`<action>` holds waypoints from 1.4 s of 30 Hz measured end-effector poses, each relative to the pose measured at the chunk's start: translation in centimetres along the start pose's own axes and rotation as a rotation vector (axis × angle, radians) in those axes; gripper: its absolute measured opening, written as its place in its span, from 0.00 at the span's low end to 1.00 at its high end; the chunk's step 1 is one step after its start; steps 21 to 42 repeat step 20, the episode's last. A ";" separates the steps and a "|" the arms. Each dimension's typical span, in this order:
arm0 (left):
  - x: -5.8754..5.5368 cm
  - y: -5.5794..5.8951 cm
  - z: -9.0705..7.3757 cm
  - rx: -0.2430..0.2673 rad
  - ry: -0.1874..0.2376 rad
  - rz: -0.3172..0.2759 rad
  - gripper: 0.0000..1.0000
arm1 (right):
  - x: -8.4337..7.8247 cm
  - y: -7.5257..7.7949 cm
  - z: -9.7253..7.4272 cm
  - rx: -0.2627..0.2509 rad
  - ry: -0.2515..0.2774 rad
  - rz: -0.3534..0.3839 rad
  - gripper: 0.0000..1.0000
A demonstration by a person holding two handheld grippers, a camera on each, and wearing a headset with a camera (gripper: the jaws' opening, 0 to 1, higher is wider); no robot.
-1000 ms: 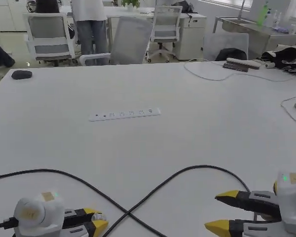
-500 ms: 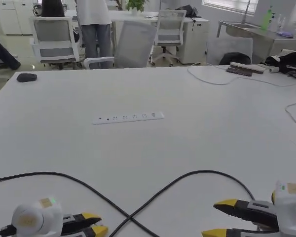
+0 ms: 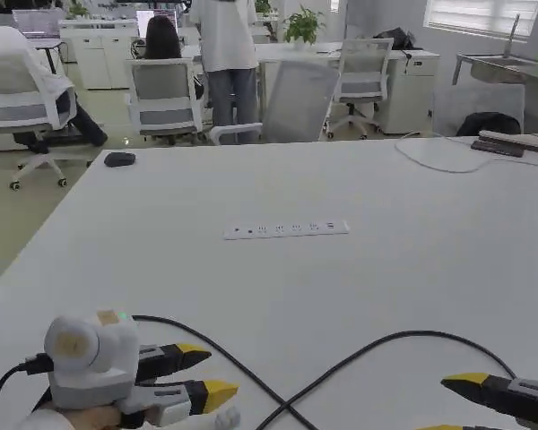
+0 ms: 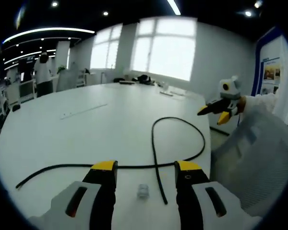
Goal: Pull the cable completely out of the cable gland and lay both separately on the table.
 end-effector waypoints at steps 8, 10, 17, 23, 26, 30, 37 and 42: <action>-0.3 3.7 -6.9 0.070 -0.177 -0.091 0.80 | -0.4 0.0 -1.0 -0.032 -0.129 -0.013 0.70; -0.7 4.7 -8.3 0.088 -0.181 -0.123 0.82 | -0.8 -0.1 -1.3 -0.036 -0.160 -0.006 0.71; -1.9 7.1 -11.2 0.131 -0.187 -0.167 0.82 | -2.1 -0.4 -2.1 -0.038 -0.236 -0.005 0.74; -2.2 7.4 -11.7 0.144 -0.180 -0.188 0.82 | -2.4 -0.3 -2.1 -0.039 -0.249 0.014 0.74; -2.2 7.4 -11.7 0.144 -0.180 -0.188 0.82 | -2.4 -0.3 -2.1 -0.039 -0.249 0.014 0.74; -2.2 7.4 -11.7 0.144 -0.180 -0.188 0.82 | -2.4 -0.3 -2.1 -0.039 -0.249 0.014 0.74; -2.2 7.4 -11.7 0.144 -0.180 -0.188 0.82 | -2.4 -0.3 -2.1 -0.039 -0.249 0.014 0.74; -2.2 7.4 -11.7 0.144 -0.180 -0.188 0.82 | -2.4 -0.3 -2.1 -0.039 -0.249 0.014 0.74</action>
Point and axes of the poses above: the centre of the closed fingertips' face, and the gripper's own axes: z roughly forward along the fingers, y roughly to its right, x roughly out of its top, the point moved 9 cm from there along -z, roughly backward along the fingers, and after that the axes turned 12 degrees about -x, right-handed, at the moved point
